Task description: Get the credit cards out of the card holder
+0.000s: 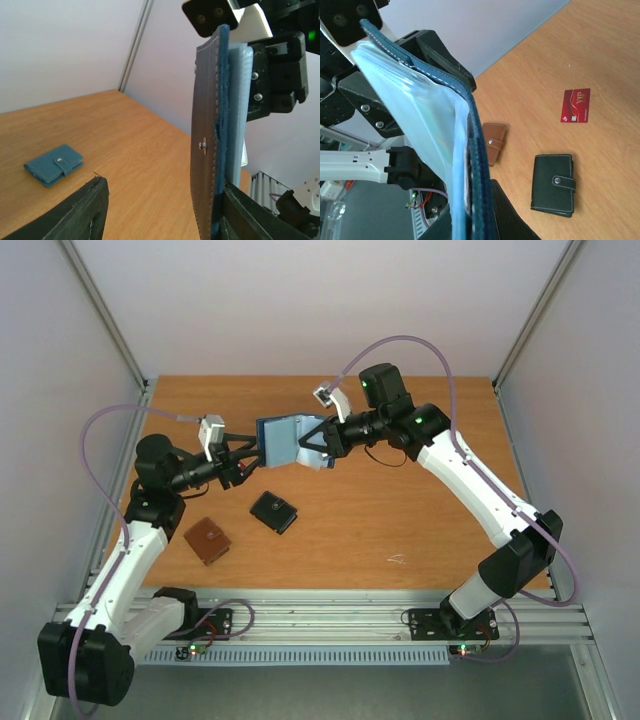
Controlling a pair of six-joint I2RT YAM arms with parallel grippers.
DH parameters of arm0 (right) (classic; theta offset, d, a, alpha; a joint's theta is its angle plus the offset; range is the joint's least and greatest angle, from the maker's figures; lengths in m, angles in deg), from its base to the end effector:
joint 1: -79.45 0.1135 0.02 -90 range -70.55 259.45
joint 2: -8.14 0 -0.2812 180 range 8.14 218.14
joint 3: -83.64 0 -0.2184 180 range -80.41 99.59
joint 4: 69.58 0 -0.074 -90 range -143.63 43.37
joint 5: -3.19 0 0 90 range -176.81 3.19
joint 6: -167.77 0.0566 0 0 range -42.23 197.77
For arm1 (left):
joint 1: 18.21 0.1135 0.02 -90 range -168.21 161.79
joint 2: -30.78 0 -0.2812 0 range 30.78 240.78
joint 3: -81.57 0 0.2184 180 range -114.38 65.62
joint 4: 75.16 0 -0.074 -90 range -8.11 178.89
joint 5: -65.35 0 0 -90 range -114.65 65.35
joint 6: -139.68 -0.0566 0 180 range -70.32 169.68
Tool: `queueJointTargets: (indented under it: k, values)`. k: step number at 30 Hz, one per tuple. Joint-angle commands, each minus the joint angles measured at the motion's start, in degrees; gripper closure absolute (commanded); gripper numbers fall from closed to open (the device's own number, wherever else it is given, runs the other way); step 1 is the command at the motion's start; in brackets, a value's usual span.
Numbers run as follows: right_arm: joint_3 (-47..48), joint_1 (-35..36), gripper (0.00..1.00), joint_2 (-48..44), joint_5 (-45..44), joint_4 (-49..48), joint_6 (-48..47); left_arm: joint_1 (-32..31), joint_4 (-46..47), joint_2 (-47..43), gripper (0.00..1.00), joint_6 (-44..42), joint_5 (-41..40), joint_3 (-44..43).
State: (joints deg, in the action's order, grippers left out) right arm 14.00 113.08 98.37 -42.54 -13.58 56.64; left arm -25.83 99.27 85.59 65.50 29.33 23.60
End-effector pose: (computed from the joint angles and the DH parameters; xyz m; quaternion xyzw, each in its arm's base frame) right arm 0.2437 0.2096 0.4028 -0.5316 0.6536 0.3794 0.3824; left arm 0.1755 -0.0697 0.3508 0.2673 0.6640 -0.4460 0.5373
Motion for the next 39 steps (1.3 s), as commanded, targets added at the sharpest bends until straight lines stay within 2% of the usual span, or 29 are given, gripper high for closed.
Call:
queueJointTargets:
  k: [1,9,13,15,17,19,23,34,36,39]
  values:
    - [2.12,-0.07,0.99,-1.12,1.63,-0.41,-0.78,-0.47,4.40,0.30,0.42,0.78,4.43,-1.31]
    - [2.66,-0.65,0.99,-1.29,0.98,1.76,-2.07,1.25,5.26,0.37,0.34,0.55,12.93,-1.17]
    - [3.43,-0.69,0.99,-1.04,1.81,2.75,-2.42,1.29,6.44,1.01,0.34,0.00,15.25,-1.32]
    - [3.49,-0.75,0.99,-0.94,2.04,2.88,-2.43,1.21,8.07,1.52,0.38,1.49,13.98,-1.31]
    - [3.40,-0.71,0.99,-0.99,2.41,2.71,-2.28,1.20,9.20,1.94,0.52,2.22,12.94,-1.48]
    - [3.41,-0.70,0.99,-1.03,2.80,2.51,-2.17,0.80,9.90,2.02,0.60,2.49,11.75,-1.57]
    - [3.49,-0.67,0.99,-0.79,3.70,2.31,-2.08,-0.62,9.76,2.36,0.66,1.79,9.51,-1.60]
    - [3.06,-0.72,0.99,-1.51,5.87,2.47,-3.01,-0.47,9.13,2.06,0.96,1.43,10.15,-1.05]
    - [3.14,-0.68,0.99,-1.48,5.46,2.65,-3.00,-0.65,8.56,1.98,0.96,0.50,9.29,-1.11]
    - [4.00,-0.24,0.99,-0.28,4.87,3.37,-2.87,-1.92,6.70,1.83,0.88,-2.69,6.83,-1.41]
